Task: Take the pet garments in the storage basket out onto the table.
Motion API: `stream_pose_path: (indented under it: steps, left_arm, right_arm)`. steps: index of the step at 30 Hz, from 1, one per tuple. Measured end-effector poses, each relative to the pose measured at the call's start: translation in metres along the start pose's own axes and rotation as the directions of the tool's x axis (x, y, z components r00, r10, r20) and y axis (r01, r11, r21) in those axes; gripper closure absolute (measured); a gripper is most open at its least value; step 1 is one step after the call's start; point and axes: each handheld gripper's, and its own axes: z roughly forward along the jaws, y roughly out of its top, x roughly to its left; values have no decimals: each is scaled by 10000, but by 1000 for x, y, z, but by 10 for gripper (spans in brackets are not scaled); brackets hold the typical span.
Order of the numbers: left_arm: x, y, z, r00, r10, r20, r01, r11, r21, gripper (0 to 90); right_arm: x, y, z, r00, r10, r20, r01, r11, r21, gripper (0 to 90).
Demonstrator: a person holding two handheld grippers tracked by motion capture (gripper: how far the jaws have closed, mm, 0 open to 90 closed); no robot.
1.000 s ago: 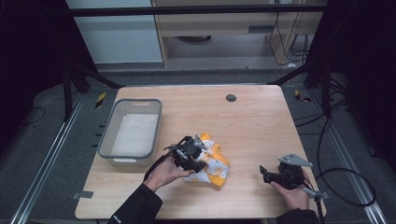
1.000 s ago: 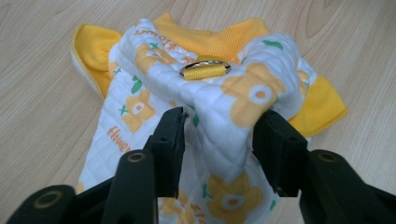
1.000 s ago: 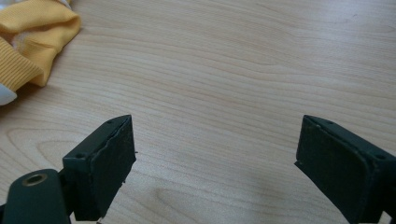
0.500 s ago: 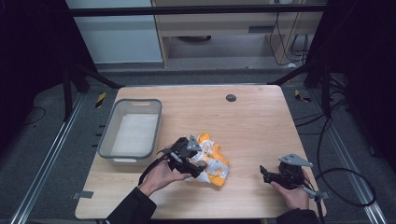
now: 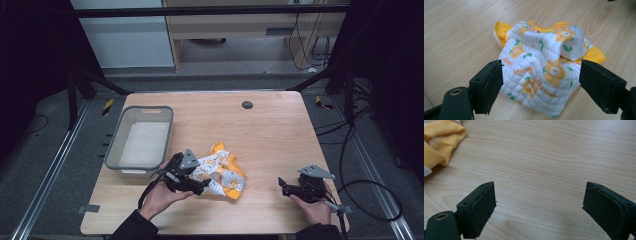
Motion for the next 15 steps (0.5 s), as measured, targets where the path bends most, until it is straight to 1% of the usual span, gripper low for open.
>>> stream_pose_path:
  steps: [3, 5, 7, 11, 13, 15]
  left_arm:
    - [0, -12, -2, 9998, -192, -32, 192, 9998, -19, 184]
    - [1, -19, -3, 9995, -280, -144, 280, 9996, -13, 181]
    - [2, -25, -6, 9987, -450, -220, 448, 9990, -96, 180]
    - [3, -37, -12, 9968, -652, -468, 632, 9971, -423, 175]
    - [4, -44, -15, 9958, -755, -518, 727, 9959, -533, 173]
    - [5, -52, -17, 9939, -976, -508, 941, 9933, -667, 174]
  right_arm:
    - [0, 0, 0, 10000, -37, 42, 37, 10000, -11, 106]
    - [0, 0, 0, 10000, -90, 42, 90, 10000, -17, 105]
    - [0, -1, 1, 9999, -161, 61, 161, 9999, -17, 105]
    - [0, -1, 1, 9998, -186, 60, 187, 9998, -28, 104]
    - [0, -1, 1, 9998, -177, 41, 177, 9998, -28, 102]
    - [1, -1, 1, 9999, -139, 19, 139, 9999, -16, 98]
